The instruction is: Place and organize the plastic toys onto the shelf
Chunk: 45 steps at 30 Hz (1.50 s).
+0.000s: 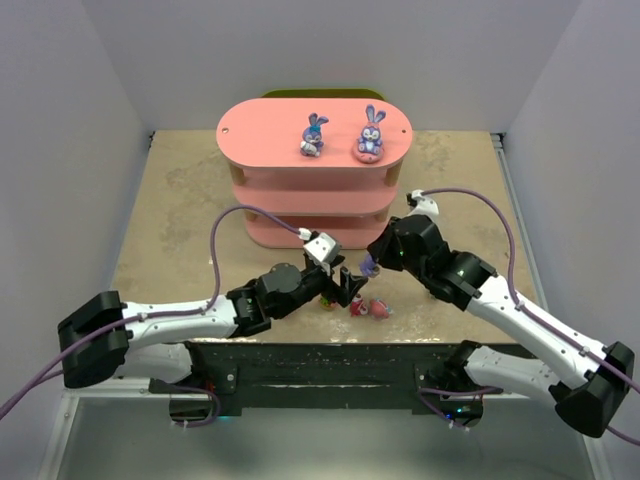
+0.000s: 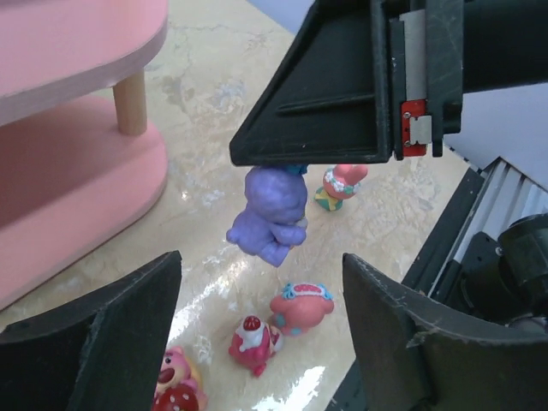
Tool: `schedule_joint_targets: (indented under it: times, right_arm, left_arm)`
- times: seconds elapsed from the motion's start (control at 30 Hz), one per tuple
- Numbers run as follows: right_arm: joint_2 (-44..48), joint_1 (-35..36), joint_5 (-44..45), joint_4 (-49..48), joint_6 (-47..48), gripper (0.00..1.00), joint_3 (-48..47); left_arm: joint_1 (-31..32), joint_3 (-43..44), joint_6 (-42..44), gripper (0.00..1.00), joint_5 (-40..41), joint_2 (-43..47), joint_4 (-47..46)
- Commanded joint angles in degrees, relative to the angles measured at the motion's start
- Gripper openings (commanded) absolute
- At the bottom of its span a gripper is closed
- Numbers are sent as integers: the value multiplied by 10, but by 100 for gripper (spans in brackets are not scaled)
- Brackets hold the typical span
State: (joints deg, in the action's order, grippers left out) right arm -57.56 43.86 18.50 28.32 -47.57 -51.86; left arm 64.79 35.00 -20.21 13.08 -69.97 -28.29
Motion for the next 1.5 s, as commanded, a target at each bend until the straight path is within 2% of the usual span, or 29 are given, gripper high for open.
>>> schedule_joint_targets:
  times: [0.0,0.1,0.5,0.7,0.73,0.87,0.93,1.0,1.03,1.07,1.13,1.17,1.23,1.27,1.37,1.47]
  right_arm:
    - [20,3,-7,17,-7,0,-30]
    - [28,3,-7,24,-4,0,-33]
    - [47,2,-9,39,1,0,-37]
    - [50,2,-9,39,0,0,-43]
    - [51,3,-10,39,0,0,-45]
    - [54,2,-10,39,-2,0,-52]
    - [57,3,-7,39,-2,0,-54]
    - [60,2,-7,38,-2,2,-56]
    - [61,3,-7,38,-2,4,-56]
    - [62,3,-6,37,0,13,-56]
    - [65,3,-3,35,3,23,-54]
    - [70,2,1,33,5,32,-52]
    - [75,3,3,30,11,41,-50]
    - [80,3,5,29,12,50,-50]
    - [93,3,5,21,17,58,-54]
    - [100,2,8,15,24,60,-64]
  left_arm:
    - [19,43,77,77,47,-44,-98]
    - [24,65,94,72,36,-73,-93]
    - [31,109,111,68,66,-140,-120]
    - [38,137,115,63,89,-174,-104]
    - [40,141,113,61,97,-177,-102]
    - [45,147,111,41,118,-191,-91]
    - [46,150,108,38,127,-194,-86]
    - [46,150,105,29,129,-195,-84]
    - [46,151,105,26,130,-195,-81]
    - [46,152,104,15,131,-194,-75]
    - [46,153,102,6,128,-190,-68]
    - [46,151,100,0,125,-187,-59]
    - [46,140,99,0,109,-176,-57]
    - [46,136,97,0,104,-170,-55]
    - [46,119,90,0,86,-147,-43]
    - [46,97,84,0,72,-117,-31]
